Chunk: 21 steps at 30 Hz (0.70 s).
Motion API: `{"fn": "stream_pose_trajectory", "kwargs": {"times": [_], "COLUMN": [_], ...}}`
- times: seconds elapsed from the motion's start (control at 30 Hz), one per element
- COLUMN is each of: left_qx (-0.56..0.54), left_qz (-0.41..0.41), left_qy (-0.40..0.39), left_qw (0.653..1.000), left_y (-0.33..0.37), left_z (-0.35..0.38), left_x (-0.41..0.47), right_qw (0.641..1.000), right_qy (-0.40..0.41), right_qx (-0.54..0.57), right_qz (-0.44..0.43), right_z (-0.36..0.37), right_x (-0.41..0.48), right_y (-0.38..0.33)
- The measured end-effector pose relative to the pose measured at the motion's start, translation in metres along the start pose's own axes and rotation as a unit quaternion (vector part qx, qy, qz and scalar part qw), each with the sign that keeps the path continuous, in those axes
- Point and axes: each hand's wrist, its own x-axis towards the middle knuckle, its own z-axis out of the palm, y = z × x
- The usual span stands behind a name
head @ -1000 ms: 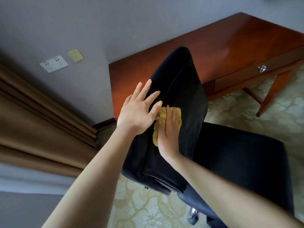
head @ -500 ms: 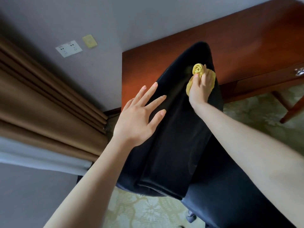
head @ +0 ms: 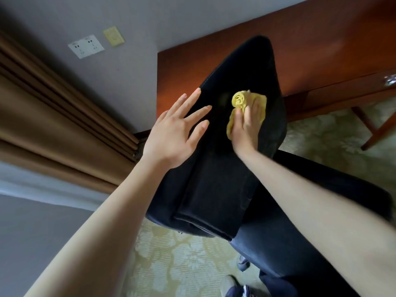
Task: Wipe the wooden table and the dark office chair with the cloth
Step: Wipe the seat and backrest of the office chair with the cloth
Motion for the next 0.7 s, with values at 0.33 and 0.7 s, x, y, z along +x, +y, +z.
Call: {"fn": "stream_pose_trajectory", "kwargs": {"times": [0.33,0.7], "left_qx": [0.012,-0.03], "left_qz": [0.005,-0.017], "left_qy": [-0.001,-0.007], "left_qw": [1.0,0.999], "left_y": [0.001,0.004], "left_z": [0.002,0.0], "left_x": [-0.001,-0.022], "right_qw": [0.984,0.989], "right_qy": [-0.105,-0.113], "right_qx": [-0.028,0.015], "right_qz": [-0.143,-0.092], "right_z": [0.025,0.025], "right_x": [-0.18,-0.228], "right_y": [0.003,0.021]}}
